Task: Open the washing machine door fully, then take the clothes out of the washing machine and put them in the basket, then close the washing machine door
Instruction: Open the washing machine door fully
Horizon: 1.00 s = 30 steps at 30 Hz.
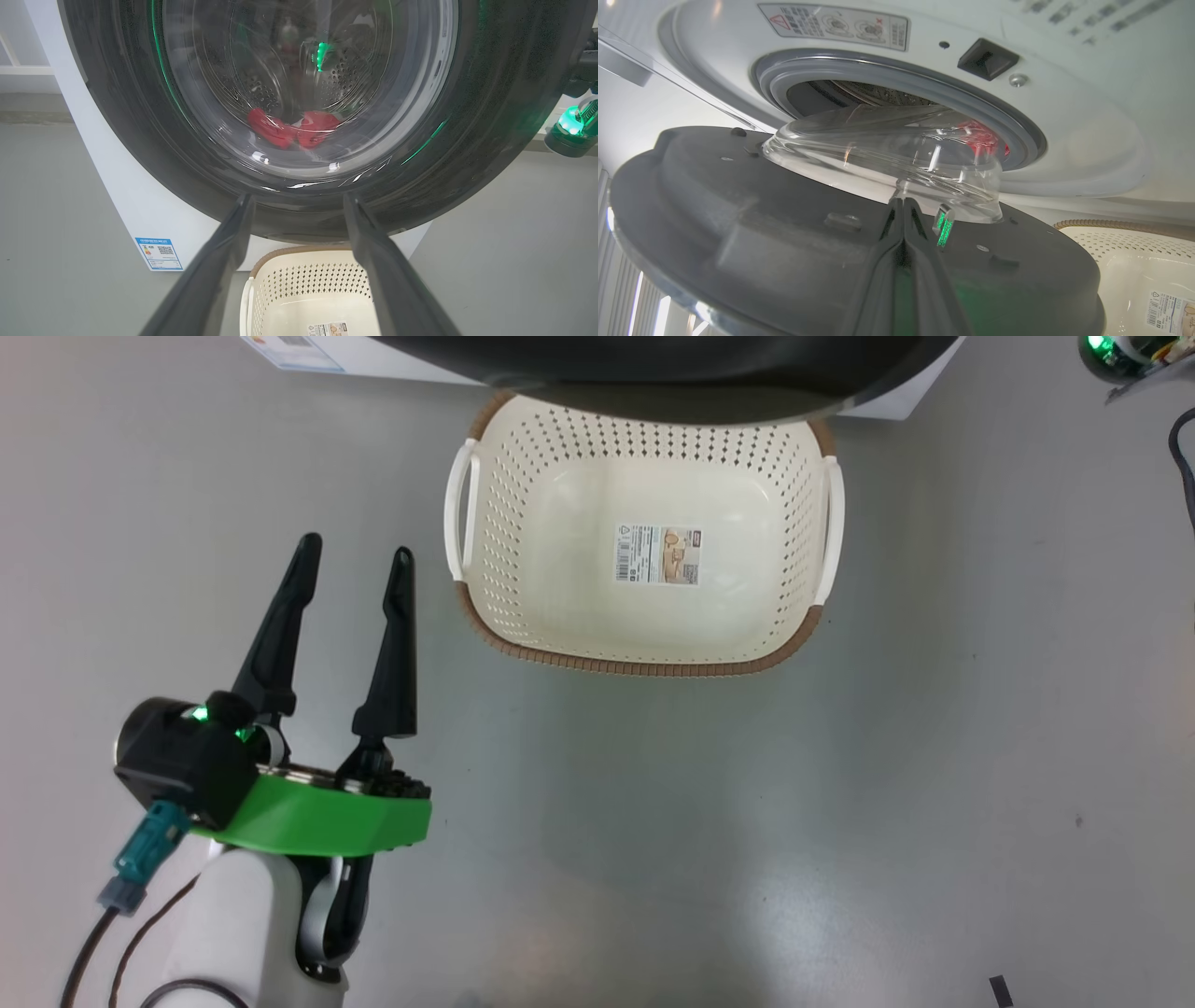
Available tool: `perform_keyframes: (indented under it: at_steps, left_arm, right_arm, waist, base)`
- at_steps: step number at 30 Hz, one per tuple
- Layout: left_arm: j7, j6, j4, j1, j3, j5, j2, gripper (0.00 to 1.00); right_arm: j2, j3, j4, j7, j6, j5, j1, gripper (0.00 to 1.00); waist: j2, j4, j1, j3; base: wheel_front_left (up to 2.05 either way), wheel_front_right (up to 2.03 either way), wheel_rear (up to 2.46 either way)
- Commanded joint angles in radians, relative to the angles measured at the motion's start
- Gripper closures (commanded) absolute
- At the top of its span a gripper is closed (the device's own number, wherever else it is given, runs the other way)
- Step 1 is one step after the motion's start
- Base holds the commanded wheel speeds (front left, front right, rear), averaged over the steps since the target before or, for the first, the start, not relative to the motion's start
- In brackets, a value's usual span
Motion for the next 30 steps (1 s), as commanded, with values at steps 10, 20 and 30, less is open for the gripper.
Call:
perform_keyframes:
  at_steps: [10, 20, 30]
  left_arm:
    - [-0.008, 0.004, -0.007, 0.014, 0.036, 0.012, 0.027, 0.00]
    - [-0.008, 0.004, -0.005, 0.020, 0.038, 0.003, 0.027, 0.00]
    - [-0.008, 0.000, -0.007, 0.009, 0.045, 0.008, 0.027, 0.00]
  right_arm:
    - [0.039, 0.018, -0.037, 0.040, 0.008, -0.005, 0.071, 1.00]
    - [0.048, -0.003, -0.007, 0.015, 0.008, -0.022, 0.094, 1.00]
    - [0.061, -0.047, -0.044, -0.131, 0.008, -0.088, 0.128, 0.00]
  waist:
    - [0.0000, 0.000, 0.0000, -0.055]
    - [0.0000, -0.014, 0.0000, -0.071]
    - [0.0000, -0.043, 0.0000, -0.059]
  base:
    - [0.00, 0.00, 0.00]
    - [0.00, 0.00, 0.00]
    - [0.00, 0.00, 0.00]
